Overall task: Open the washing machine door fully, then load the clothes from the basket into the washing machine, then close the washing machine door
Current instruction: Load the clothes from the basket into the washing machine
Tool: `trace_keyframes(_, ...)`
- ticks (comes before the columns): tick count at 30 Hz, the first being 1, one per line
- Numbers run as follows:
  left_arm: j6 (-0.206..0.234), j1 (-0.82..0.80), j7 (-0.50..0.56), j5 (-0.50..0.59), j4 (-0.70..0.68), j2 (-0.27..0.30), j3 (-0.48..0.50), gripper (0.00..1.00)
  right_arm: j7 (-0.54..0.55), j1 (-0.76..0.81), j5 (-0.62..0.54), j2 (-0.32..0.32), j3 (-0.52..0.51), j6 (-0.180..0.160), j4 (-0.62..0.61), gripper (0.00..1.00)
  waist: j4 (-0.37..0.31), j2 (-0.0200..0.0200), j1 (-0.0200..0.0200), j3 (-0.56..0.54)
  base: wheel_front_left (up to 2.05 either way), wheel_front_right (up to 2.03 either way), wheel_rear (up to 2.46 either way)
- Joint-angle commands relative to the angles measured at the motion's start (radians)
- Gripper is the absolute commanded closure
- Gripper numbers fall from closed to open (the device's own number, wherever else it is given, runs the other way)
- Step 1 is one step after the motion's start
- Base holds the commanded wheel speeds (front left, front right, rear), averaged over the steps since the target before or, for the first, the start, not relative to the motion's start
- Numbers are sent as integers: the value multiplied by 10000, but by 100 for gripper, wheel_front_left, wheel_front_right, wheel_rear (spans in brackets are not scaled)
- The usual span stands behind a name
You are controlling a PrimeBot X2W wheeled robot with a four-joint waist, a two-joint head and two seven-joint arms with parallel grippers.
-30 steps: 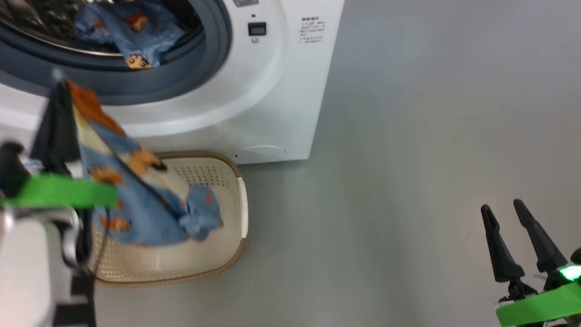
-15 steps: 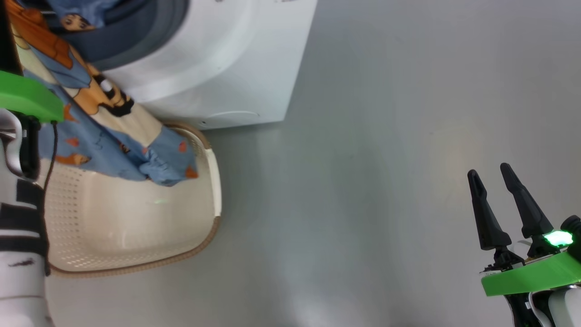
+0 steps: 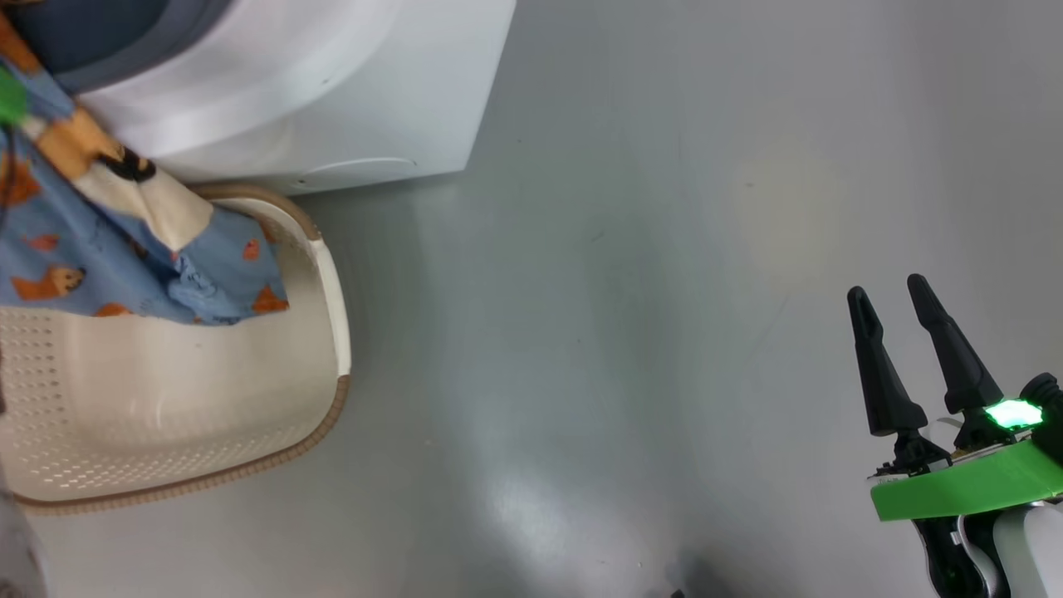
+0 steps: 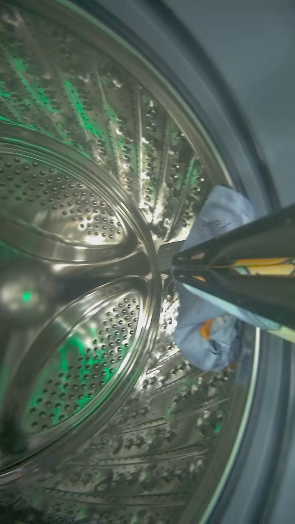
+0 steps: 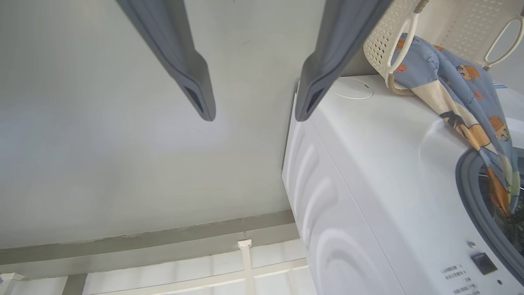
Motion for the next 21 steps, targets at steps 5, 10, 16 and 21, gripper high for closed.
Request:
trace_keyframes(5, 484, -515, -53, 385, -1977, 604, -74, 100, -48, -192, 145, -137, 260, 27, -255, 0, -159, -1, -1, 364, 0, 0, 0)
trace_keyframes(10, 805, -383, -53, 596, -3594, 727, -167, 100, -48, -317, 162, -110, 308, 27, -279, 0, -222, -1, -1, 523, 0, 0, 0)
trace_keyframes(16, 963, 183, -53, 454, -3877, 722, -104, 100, -48, -388, 174, -78, 361, 27, -261, 0, -269, -1, -1, 585, 0, 0, 0)
trace_keyframes(21, 879, -14, -53, 270, -2066, 746, -75, 100, -48, -341, 187, -89, 450, 27, -227, 0, -284, -1, -1, 499, 0, 0, 0)
